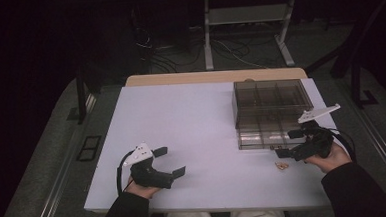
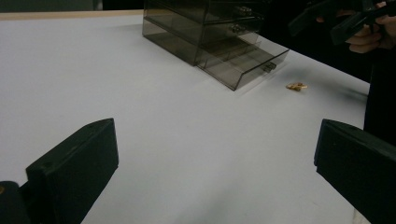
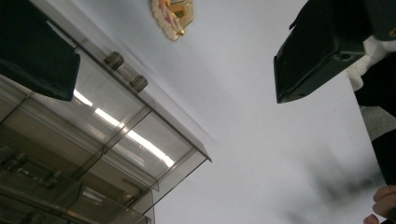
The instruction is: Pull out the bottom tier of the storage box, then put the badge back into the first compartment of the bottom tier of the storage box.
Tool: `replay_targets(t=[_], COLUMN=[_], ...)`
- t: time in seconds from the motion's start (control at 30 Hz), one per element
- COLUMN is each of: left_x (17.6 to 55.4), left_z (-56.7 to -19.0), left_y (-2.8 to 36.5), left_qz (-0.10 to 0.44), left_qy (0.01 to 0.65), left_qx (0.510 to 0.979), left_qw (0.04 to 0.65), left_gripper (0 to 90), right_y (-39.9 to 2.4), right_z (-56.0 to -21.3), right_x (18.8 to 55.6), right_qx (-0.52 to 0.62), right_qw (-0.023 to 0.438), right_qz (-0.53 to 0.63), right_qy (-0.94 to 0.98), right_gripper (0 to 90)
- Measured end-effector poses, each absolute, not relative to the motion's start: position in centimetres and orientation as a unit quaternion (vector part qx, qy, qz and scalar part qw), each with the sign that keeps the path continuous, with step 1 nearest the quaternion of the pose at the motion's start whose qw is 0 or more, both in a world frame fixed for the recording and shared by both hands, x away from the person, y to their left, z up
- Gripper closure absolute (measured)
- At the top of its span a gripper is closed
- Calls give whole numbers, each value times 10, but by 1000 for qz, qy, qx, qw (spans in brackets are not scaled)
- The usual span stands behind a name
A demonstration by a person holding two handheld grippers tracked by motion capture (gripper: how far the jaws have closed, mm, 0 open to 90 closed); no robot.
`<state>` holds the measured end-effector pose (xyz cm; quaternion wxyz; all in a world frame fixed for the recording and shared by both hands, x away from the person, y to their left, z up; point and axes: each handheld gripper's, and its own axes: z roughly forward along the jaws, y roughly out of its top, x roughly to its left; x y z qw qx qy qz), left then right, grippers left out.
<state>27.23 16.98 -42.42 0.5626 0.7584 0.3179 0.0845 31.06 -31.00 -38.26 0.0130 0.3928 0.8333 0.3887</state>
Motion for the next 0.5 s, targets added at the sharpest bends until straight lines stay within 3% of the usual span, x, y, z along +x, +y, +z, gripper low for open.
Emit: replay_targets(t=[0.5], left_x=[272], left_z=[-424], left_y=[170], left_qz=[84], left_qy=[318], left_qx=[758], left_qw=[563], left_gripper=[0], right_y=[-309], right_z=[-394], right_x=[288], right_qx=[393], right_qw=[15], right_qz=[408], right_qy=[824], right_gripper=[2])
